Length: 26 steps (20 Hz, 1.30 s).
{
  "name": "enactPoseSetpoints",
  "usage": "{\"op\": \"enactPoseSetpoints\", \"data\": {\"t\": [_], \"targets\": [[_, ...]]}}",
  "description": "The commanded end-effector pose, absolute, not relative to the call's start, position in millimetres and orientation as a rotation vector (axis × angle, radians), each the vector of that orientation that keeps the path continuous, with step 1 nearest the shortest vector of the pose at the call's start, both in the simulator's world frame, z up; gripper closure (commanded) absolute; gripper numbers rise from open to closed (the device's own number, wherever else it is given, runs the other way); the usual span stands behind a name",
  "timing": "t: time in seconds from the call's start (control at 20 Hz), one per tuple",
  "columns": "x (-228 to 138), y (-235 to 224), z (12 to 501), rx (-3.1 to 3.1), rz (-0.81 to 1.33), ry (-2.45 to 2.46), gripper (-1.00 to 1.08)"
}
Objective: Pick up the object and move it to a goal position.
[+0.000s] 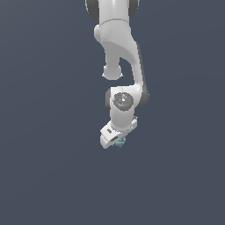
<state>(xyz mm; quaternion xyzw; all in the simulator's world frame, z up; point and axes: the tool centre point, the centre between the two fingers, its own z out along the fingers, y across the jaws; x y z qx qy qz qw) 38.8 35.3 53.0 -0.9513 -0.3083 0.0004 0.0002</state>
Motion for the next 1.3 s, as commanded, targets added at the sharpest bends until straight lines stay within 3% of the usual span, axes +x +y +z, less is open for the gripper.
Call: {"op": "enactPoseSetpoints", "data": {"t": [0.0, 1.25], "targets": [[34, 27, 61, -2.989, 0.000, -0.967, 1.08], [-75, -140, 245, -2.987, -0.003, -0.966, 1.08]]}}
